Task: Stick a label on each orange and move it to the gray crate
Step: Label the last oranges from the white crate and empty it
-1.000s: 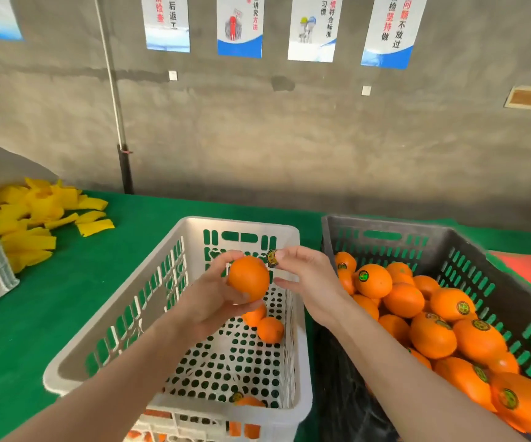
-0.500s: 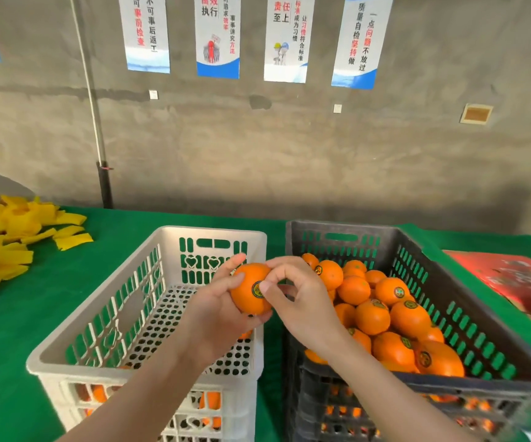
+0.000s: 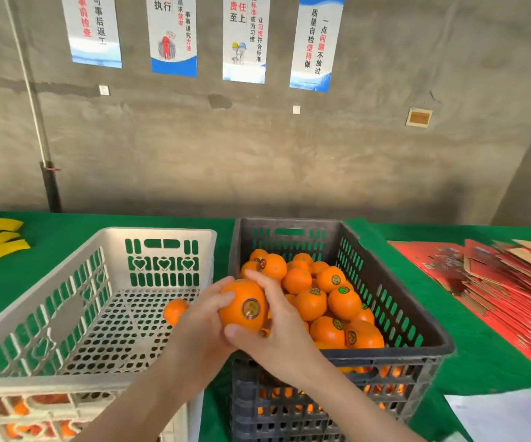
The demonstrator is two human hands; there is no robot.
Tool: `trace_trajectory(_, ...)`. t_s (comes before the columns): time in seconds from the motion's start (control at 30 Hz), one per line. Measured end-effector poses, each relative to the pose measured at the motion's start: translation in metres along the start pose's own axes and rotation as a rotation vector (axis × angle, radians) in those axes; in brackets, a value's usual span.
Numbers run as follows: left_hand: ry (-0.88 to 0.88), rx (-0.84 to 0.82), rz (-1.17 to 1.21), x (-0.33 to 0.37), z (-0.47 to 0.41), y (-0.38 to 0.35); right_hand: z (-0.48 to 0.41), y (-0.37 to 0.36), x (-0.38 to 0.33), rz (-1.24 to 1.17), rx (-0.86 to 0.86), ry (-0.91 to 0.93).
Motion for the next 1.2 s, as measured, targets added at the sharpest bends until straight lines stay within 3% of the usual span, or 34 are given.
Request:
trace_trajectory(0.07, -0.078, 0.080, -0.160, -0.011, -0.012, -0.010, 0.000, 0.009, 0.009, 0.045, 0.030, -0.009)
trace_trajectory(0.17, -0.321, 0.192, -0.777, -0.021, -0.031, -0.013, -0.018, 0.037, 0.029, 0.173, 0.129, -0.034)
trace_trajectory(0.27, -0.428, 0.124, -1.450, -0.030, -0.051, -0.005, -0.059, 0.075, 0.063, 0.233, 0.306, -0.176)
trace_trajectory(0.33, -0.392, 0.045, -1.687, -0.034, -0.059, -0.001, -0.091, 0.099, 0.090, 0.266, 0.385, -0.304)
trace_trajectory(0.53, -0.405, 0.010, -1.714, -0.036, -0.062, 0.002, -0.145, 0.115, 0.161, 0.476, 0.339, -0.524)
trace_trajectory(0.73, -0.350, -0.016, -1.693, -0.035, -0.063, 0.001, -0.152, 0.094, 0.172, 0.647, 0.246, -0.649)
trace_trajectory(0.8, -0.335, -0.018, -1.663, -0.034, -0.059, -0.003, -0.150, 0.086, 0.155, 0.690, 0.279, -0.555)
trace_trajectory(0.93, -0.397, 0.058, -1.292, -0.021, -0.049, -0.001, -0.150, 0.049, 0.090, 0.582, 0.276, -0.016)
trace_trajectory(1.03, -0.315, 0.405, -0.827, 0.025, -0.054, 0.039, -0.140, 0.002, 0.044, 0.526, 0.168, 0.277)
trace_trajectory(1.07, -0.273, 0.522, -0.794, 0.043, -0.059, 0.061, -0.137, -0.015, 0.035, 0.517, 0.100, 0.318)
trace_trajectory(1.13, -0.128, 0.642, -1.098, 0.071, -0.070, 0.106, -0.139, -0.051, 0.027, 0.506, -0.077, 0.303)
trace_trajectory(1.2, 0.006, 0.602, -1.424, 0.082, -0.086, 0.146, -0.151, -0.081, 0.026, 0.532, -0.227, 0.209)
Point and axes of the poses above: each hand's wrist, its own z-axis away from the middle knuckle, its own y-axis out of the back of the hand, x = y × z, the point moved 2 cm from there along -z, towards the middle knuckle
